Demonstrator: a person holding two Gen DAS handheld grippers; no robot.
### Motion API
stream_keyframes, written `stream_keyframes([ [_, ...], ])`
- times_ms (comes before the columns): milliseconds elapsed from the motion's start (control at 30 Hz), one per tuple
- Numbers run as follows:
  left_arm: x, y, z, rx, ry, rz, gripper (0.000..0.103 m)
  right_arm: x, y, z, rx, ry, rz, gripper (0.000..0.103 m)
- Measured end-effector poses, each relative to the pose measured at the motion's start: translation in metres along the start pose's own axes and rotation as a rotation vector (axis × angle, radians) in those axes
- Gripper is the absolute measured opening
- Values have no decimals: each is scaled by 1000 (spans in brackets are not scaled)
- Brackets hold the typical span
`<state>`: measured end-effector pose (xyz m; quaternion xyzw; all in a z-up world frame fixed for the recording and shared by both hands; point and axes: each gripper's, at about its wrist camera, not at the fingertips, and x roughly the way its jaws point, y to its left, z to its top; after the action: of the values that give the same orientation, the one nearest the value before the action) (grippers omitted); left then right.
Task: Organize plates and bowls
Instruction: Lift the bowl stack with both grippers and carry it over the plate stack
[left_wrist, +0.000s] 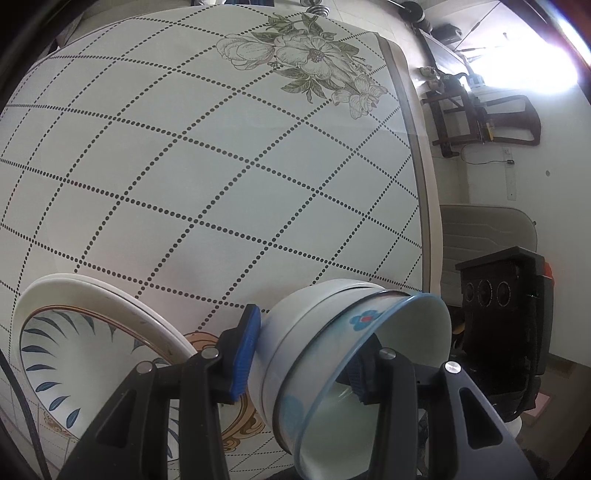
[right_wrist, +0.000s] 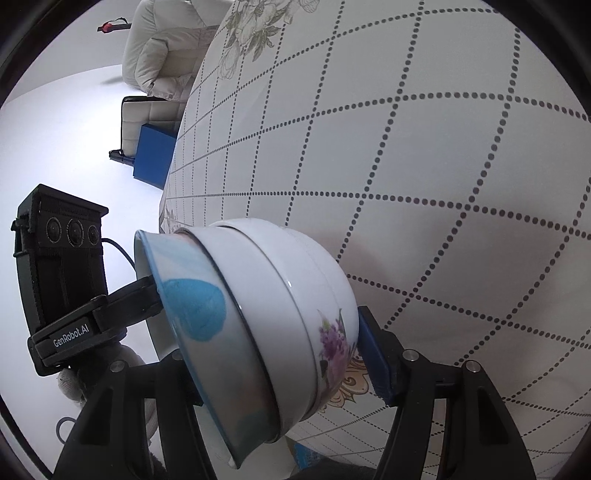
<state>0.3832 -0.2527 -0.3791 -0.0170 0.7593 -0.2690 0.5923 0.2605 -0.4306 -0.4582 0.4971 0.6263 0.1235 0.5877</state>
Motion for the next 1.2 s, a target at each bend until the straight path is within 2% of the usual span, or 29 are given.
stream_keyframes([
  [367, -37, 16, -14, -7, -49, 26, 39, 7, 48, -9, -47, 12, 13, 67],
  [767, -75, 79, -38, -89, -96, 45, 39, 53, 102, -26, -124, 89, 20, 67],
  [1000, -77, 117, -51, -146, -96, 47, 39, 88, 121, -34, -164, 152, 7, 67],
  [1200, -67, 137, -57, -179, -81, 43, 39, 112, 121, -36, -177, 190, -18, 67],
])
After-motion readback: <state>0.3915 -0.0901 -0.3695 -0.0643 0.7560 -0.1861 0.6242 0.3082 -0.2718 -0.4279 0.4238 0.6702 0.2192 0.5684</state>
